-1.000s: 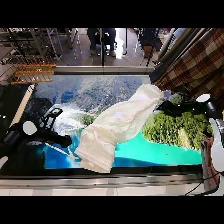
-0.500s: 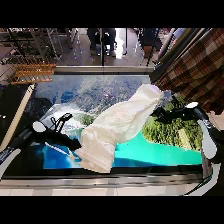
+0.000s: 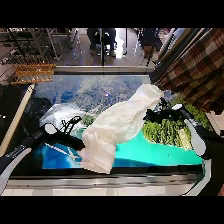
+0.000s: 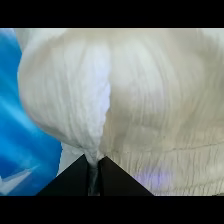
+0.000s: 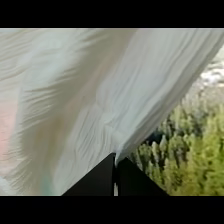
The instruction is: Fold the clothes and pants, and hang the long-sleeved shirts on hangers.
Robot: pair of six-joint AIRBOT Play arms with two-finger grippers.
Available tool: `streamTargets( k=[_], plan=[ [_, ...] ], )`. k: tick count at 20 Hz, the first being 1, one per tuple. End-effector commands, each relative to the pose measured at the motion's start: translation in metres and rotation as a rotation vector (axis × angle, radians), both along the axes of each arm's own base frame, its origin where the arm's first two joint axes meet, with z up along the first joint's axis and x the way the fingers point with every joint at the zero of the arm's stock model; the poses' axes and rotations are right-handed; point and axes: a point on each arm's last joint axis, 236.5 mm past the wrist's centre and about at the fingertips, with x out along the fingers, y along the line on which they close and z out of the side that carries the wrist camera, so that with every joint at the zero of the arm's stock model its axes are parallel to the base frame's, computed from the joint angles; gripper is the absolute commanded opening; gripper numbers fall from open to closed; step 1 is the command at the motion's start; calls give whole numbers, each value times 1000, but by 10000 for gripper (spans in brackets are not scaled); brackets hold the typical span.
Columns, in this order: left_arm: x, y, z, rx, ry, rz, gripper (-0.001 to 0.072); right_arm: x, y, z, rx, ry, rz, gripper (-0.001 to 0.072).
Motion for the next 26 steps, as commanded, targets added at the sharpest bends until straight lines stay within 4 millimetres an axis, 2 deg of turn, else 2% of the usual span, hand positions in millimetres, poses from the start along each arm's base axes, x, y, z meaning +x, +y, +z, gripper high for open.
streamTargets(
  k=[1,3,5,7,8,10,12,15,17,19,21,22,24,26],
  plan=[
    [-6,-18,16,-80,38,-1,11,-1,12,8,14,-5,24,17],
    [-1,-11,53,-127,30,-22,9,-12,4,33,-10,-17,78,16],
    [23,14,109,-158,-74,23,8,-23,-14,72,-100,-82,141,16],
    [51,50,173,-166,-235,118,7,-40,-32,127,-208,-163,183,17],
    [58,69,202,-164,-302,167,7,-52,-34,154,-251,-200,205,17],
    [59,108,250,-148,-402,252,7,-80,-32,212,-323,-286,239,17],
    [50,141,277,-119,-458,314,7,-109,-24,274,-372,-410,241,17],
    [35,186,291,-74,-488,424,7,-163,-11,363,-460,-638,212,18],
    [30,221,296,-43,-507,524,7,-196,-5,401,-512,-748,186,18],
    [26,255,293,-20,-504,619,7,-216,-4,407,-527,-747,177,18],
    [25,279,287,-7,-492,674,7,-216,-3,395,-511,-695,202,19],
    [25,285,281,0,-485,664,6,-209,-2,385,-485,-663,212,19],
    [25,287,266,0,-439,628,7,-184,3,354,-398,-576,241,19],
    [25,288,249,-22,-372,616,7,-153,17,306,-312,-462,303,20]
  ],
)
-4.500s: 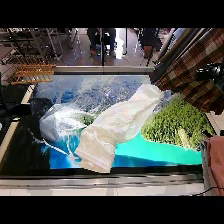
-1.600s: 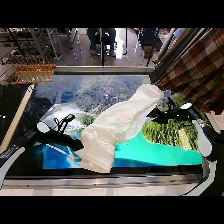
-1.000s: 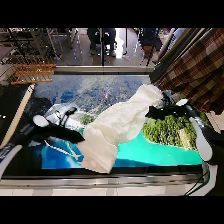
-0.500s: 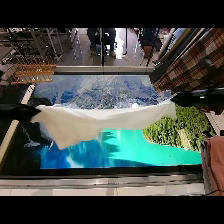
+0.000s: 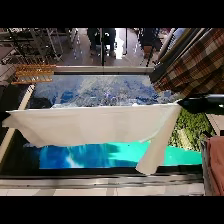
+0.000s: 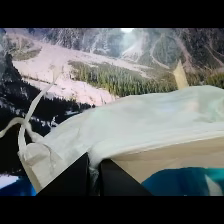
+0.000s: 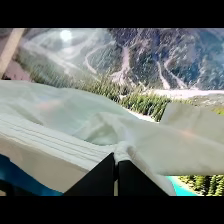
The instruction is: Fold the clothes and pants, and hang the long-sleeved shirts on hangers.
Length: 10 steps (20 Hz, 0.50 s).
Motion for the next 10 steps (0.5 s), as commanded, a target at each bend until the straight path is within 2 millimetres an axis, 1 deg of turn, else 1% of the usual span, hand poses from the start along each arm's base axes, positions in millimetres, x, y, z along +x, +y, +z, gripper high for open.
streamTargets(
  k=[1,2,3,4,5,6,7,8,9,10],
  plan=[
    [-1,13,-27,-33,82,-13,7,43,25,-73,73,199,80,20],
    [1,15,-34,-51,95,-14,8,63,39,-100,82,240,103,18],
    [5,16,-41,-66,109,-17,8,89,53,-129,85,249,112,22],
    [10,17,-50,-83,126,-21,9,115,63,-151,91,234,90,109],
    [17,19,-59,-96,138,-19,10,141,69,-171,94,211,60,257],
    [28,21,-70,-113,147,-10,10,160,69,-184,96,193,31,310],
    [44,22,-79,-135,139,9,9,170,64,-193,95,189,13,310],
    [60,24,-87,-157,119,29,10,173,53,-197,90,199,-3,311],
    [79,27,-93,-186,89,62,11,167,38,-199,78,227,-13,312],
    [93,30,-98,-218,66,90,18,152,17,-206,53,294,-14,314]
  ],
)
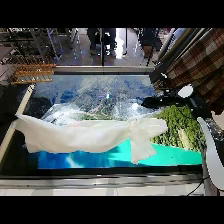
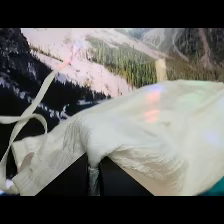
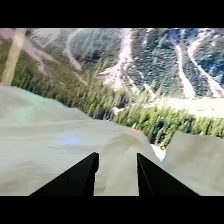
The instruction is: Fold the clothes and pants, and hang the long-sleeved shirts on hangers.
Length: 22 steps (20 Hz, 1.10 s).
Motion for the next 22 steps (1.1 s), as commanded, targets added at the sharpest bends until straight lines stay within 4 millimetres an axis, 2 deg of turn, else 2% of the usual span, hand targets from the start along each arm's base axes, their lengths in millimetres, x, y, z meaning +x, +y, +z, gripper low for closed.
streamTargets(
  k=[1,2,3,5,7,9,11,13,18,20,22],
  plan=[
    [50,10,-21,-102,-56,107,127,-20,-44,-35,-45,156,-6,346],
    [53,14,-24,-121,-56,127,367,-44,-64,-44,-39,249,6,422],
    [52,20,-27,-115,-52,139,538,-63,-80,-50,-13,315,-9,422],
    [43,39,-26,-120,-29,204,555,-97,-104,-60,55,392,-80,428],
    [26,63,-32,-142,31,297,556,-135,-115,-71,116,452,-149,435],
    [2,72,-51,-147,146,323,555,-170,-106,-82,167,501,-175,534],
    [-20,75,-81,-125,288,326,556,-194,-93,-92,191,546,-170,534],
    [-23,67,-106,-160,355,307,556,-207,-84,-102,222,586,-171,534],
    [-9,62,-164,-208,436,304,557,-221,-77,-114,240,636,-174,524],
    [-3,57,-180,-210,450,298,558,-224,-76,-116,248,664,-200,513],
    [8,50,-184,-229,420,276,560,-228,-75,-122,233,686,-210,495]
  ],
)
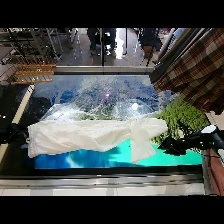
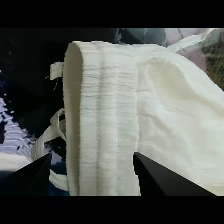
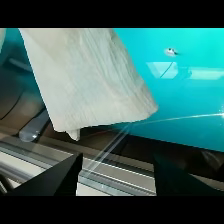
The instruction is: Fold the clothes and pants, and hang the long-sleeved shirts on hangers.
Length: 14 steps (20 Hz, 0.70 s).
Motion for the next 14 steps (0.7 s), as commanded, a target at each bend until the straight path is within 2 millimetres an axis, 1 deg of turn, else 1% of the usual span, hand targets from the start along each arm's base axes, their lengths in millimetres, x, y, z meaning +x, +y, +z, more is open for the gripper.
streamTargets(
  k=[1,2,5,8,10,11,12,14],
  plan=[
    [19,-11,-15,-32,-38,-9,560,-9,3,-10,-20,50,-5,495],
    [25,-14,-15,-38,-55,-4,560,-11,5,-14,-35,53,13,495],
    [32,-14,-20,-11,-61,1,560,-9,16,-20,-45,55,52,495],
    [37,-8,-20,9,-75,21,560,-4,16,-22,-55,44,39,494],
    [38,-10,-20,13,-79,16,549,-5,16,-22,-55,45,38,444],
    [38,-11,-20,12,-79,12,537,-5,16,-22,-55,48,36,444],
    [39,-13,-20,12,-79,7,516,-6,15,-22,-57,58,28,444],
    [43,-20,-18,14,-103,-24,332,-9,15,-22,-56,76,30,444]
  ],
)
